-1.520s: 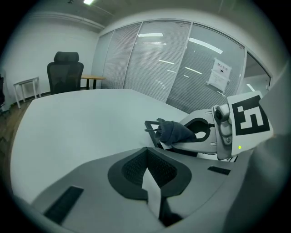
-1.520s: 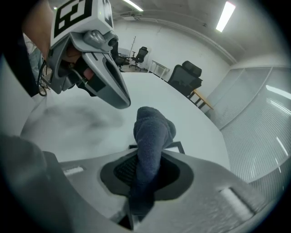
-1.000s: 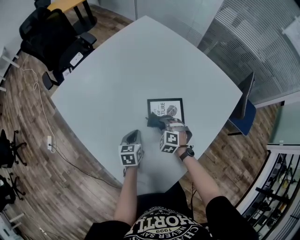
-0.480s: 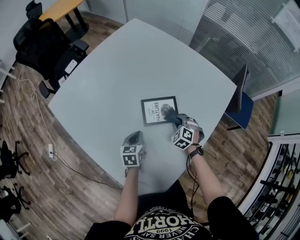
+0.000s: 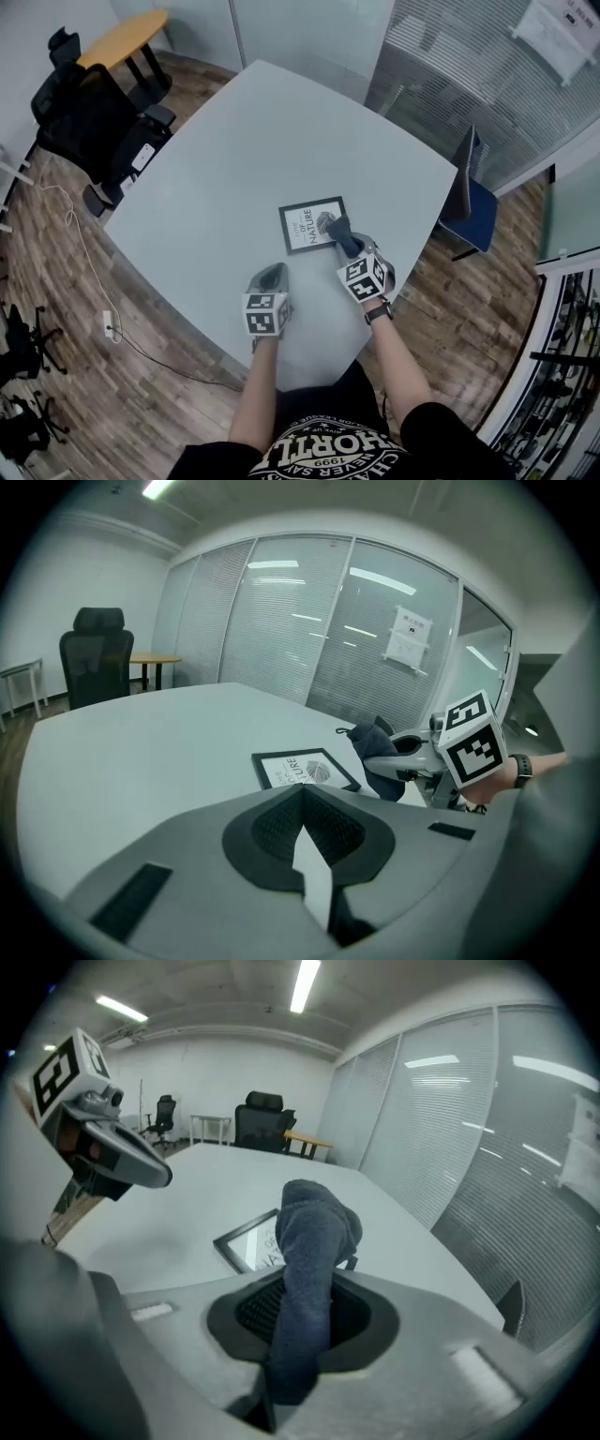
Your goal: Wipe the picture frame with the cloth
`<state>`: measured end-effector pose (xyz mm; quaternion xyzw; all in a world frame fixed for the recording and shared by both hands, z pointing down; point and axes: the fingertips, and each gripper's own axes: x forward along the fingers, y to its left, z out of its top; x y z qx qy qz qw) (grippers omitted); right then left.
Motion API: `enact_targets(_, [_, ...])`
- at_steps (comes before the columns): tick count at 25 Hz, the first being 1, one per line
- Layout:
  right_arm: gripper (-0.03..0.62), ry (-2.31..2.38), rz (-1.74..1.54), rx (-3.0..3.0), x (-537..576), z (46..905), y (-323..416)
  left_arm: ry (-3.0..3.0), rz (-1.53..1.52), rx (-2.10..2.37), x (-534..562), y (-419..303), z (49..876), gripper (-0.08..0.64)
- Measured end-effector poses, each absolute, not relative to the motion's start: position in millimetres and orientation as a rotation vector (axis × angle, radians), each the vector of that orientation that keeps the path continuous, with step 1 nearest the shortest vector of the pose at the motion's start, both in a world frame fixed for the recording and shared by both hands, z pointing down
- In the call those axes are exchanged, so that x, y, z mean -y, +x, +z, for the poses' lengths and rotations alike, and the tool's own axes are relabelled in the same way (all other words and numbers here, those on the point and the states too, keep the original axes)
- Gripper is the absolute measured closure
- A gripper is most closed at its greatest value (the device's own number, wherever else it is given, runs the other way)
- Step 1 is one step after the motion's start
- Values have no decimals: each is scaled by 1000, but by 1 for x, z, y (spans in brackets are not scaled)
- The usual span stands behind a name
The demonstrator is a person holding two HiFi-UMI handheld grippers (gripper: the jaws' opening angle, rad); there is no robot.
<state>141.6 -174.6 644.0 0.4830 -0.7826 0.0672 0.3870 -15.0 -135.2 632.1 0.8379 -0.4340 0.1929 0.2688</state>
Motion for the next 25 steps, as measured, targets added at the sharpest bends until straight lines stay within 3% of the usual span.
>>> enact_targets(13, [523, 1852, 121, 2223, 84, 442, 114, 2582, 266, 1277, 106, -29, 444, 555])
enact_targets(25, [525, 2059, -25, 2201, 13, 360, 114, 2719, 143, 1389, 51, -59, 373, 555])
